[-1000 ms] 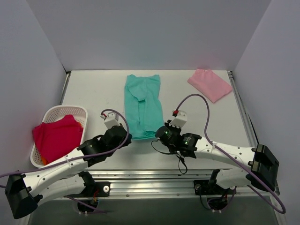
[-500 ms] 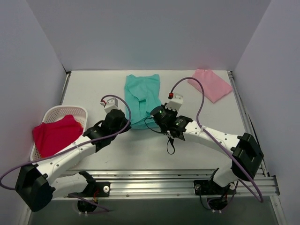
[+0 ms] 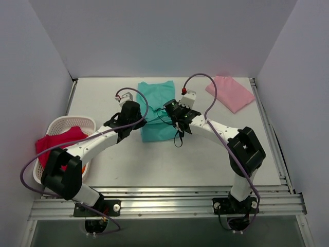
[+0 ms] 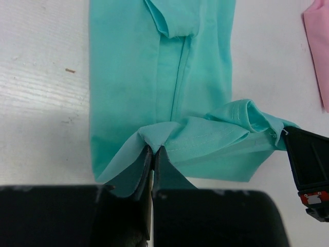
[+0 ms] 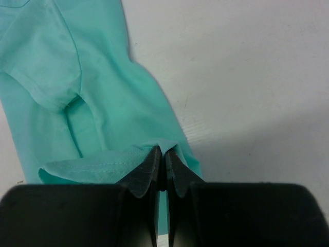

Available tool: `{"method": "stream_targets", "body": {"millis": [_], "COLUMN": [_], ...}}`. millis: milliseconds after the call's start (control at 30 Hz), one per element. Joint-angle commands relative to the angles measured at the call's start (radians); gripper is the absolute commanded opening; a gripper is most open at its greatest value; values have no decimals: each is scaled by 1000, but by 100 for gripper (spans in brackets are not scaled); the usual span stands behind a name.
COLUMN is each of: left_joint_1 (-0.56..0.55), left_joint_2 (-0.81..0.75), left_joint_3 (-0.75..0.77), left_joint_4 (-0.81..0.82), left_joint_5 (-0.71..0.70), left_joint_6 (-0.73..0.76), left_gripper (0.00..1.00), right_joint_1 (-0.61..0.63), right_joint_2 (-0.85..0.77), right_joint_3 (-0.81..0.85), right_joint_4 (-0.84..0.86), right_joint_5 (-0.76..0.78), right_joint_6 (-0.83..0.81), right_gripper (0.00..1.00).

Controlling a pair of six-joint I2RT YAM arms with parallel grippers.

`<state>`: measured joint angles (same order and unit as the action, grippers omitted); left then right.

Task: Fold and stack the t-shirts
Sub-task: Fold the tshirt

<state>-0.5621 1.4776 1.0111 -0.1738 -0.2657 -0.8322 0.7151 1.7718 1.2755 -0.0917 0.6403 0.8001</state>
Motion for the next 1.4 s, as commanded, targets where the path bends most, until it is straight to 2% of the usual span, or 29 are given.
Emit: {"method": "stream_targets", "body": {"millis": [0,333,533,633,700,733,767,800,833,867,900,1000,1100,1267,1367], "left_joint_1": [50,149,232,260,284,298,304,309,315,326,332,358,386,418,419], "left_joint_2": [50,185,334,473,532,583,604,622,650,661,674,691,633,429,322], "left_joint_3": [67,161,263,349,408,455,477,495,510,538,561,630,612,517,448], "left_joint_4": [53,88,109,129,117,122,126,144,166,204,203,191,244,303,254], "left_joint_5": [36,82,143,216,265,301,321,336,376,394,405,433,427,324,296], "left_joint_6": [42,74,84,100,111,116,123,128,134,143,143,153,157,185,199], "left_gripper": [2,2,2,2,15,25,52,69,76,98,94,94,94,94,94], "right_joint_1": [-37,-86,-127,-149,-158,-169,-172,-177,-180,-183,-184,-184,-183,-181,-172], "right_joint_2": [52,276,409,469,506,529,541,549,555,560,558,531,482,307,189], "right_joint_3": [80,315,439,507,551,570,608,626,642,653,666,660,633,394,219], "right_joint_4": [17,14,1,-6,-9,-14,-23,-42,-48,-52,-55,-56,-59,0,64], "right_joint_5": [-17,-97,-131,-140,-148,-146,-137,-131,-123,-116,-99,-68,-42,-16,-24], "right_joint_6": [-36,-85,-96,-88,-85,-85,-84,-78,-76,-75,-72,-71,-68,-21,8], "right_gripper": [0,0,0,0,30,50,73,81,87,92,94,97,98,98,94]}}
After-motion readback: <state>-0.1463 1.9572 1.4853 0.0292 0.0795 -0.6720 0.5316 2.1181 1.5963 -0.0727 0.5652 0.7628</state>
